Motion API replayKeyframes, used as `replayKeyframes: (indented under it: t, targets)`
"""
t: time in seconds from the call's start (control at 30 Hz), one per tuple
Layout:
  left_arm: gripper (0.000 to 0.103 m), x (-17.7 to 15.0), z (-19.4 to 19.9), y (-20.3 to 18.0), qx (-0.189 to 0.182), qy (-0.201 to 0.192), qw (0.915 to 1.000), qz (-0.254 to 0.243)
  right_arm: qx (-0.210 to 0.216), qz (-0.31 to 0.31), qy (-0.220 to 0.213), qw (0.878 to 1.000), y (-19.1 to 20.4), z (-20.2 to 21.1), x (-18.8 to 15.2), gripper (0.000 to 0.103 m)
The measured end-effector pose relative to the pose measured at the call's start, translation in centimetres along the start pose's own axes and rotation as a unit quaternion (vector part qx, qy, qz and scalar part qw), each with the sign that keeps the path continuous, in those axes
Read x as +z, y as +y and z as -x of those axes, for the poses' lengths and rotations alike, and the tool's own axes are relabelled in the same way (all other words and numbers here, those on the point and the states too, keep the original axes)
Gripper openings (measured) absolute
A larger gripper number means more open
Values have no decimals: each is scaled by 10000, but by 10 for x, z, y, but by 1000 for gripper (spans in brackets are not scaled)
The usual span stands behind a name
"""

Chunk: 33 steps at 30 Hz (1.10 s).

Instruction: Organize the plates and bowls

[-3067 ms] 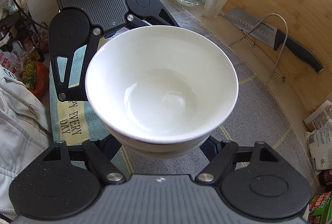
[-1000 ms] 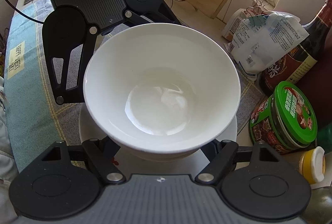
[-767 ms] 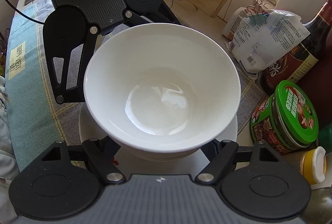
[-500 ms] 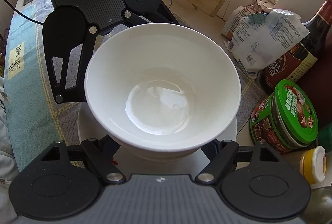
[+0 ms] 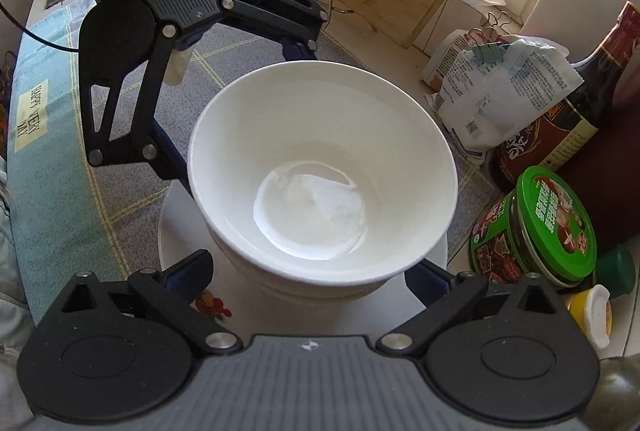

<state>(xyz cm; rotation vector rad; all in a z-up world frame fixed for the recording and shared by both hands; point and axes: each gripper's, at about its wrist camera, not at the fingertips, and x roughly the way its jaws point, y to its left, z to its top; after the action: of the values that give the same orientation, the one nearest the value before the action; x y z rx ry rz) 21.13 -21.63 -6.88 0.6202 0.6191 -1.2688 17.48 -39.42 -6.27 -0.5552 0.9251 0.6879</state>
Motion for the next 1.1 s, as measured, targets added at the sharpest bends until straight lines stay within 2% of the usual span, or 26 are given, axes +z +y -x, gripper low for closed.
replayKeyframes:
  t: [0.07,0.17,0.2,0.27,0.37,0.43,0.57,0.6,0.7,0.77,0.87,0.97,1.1]
  targets:
    - [96,-5,13,-3,191,-90,9996,165,-76,-49,10,10000,2,5,-2,103]
    - [98,-13,40,-13,720,-428,9960,300,-405,-141,44,9991,9,15,-2,103]
    - [103,-15,49,-16,907,-567,9936,366,-573,-246,69,9980,12,18,-1,103]
    - [102,-20,67,-22,1263,-875,9866,548,-939,-510,37,9943,21,25,1,103]
    - [102,-27,84,-33,1707,-1171,9753,765,-1383,-1211,223,9827,37,28,6,103]
    - [102,-34,94,-40,1973,-1401,9661,901,-1616,-1811,339,9695,52,32,10,103]
    - [102,-45,120,-51,1929,-1704,9564,1379,-2193,-2720,366,9363,91,44,24,103]
    - [102,-46,125,-54,1913,-1661,9563,1459,-2436,-2899,369,9248,102,48,30,103]
    - [102,-44,132,-57,2012,-1101,9560,1831,-2900,-3559,285,8879,130,56,37,103]
    - [102,-46,137,-60,2178,-779,9511,2049,-2981,-4079,154,8629,145,60,38,103]
    - [102,-50,147,-65,2219,-583,9465,2268,-3110,-4766,-59,8223,166,68,36,103]
    - [102,-54,156,-70,2184,-557,9459,2333,-3265,-4978,-185,8033,182,74,39,103]
    - [102,-57,165,-73,2191,-538,9440,2407,-3379,-5037,-329,7944,193,82,44,103]
